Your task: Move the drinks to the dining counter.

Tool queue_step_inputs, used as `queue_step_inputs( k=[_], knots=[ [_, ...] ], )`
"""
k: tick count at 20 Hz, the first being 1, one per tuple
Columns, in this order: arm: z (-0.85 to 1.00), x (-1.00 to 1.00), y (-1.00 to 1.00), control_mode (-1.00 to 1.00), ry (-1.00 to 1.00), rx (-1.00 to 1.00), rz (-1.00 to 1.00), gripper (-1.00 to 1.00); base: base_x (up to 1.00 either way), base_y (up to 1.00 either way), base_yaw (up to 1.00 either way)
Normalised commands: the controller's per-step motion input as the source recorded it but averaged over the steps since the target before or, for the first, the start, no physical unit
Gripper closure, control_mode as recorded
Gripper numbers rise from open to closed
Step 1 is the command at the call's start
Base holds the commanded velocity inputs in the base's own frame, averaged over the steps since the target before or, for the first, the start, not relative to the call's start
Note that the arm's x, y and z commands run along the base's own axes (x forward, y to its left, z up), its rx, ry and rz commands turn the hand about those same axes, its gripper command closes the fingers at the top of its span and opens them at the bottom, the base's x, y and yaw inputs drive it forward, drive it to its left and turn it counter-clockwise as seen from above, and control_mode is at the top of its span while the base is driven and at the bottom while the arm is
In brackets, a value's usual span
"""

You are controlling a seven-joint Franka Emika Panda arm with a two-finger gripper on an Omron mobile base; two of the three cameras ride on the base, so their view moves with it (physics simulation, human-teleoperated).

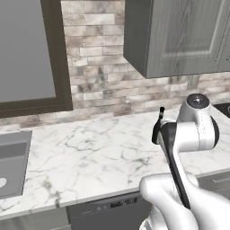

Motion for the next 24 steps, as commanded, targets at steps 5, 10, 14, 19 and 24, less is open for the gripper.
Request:
queue_step_inputs(
  k=[5,10,14,19,24],
  knots=[
    [-0.18,0.44,-0.11,-1.00,0.02,0.01,0.09,-1.00,0.00,0.00,0.00],
    [-0.16,0.24,-0.17,-1.00,0.08,0.00,0.11,-1.00,0.00,0.00,0.00],
    [-0.23,0.11,-0.17,-1.00,0.12,0.00,0.06,-1.00,0.00,0.00,0.00],
    [-0.27,0.15,-0.16,-1.00,0.17,0.00,0.02,-1.00,0.00,0.00,0.00],
    [-0.26,0.08,-0.14,-1.00,0.14,0.00,0.01,-1.00,0.00,0.00,0.00]
  ],
)
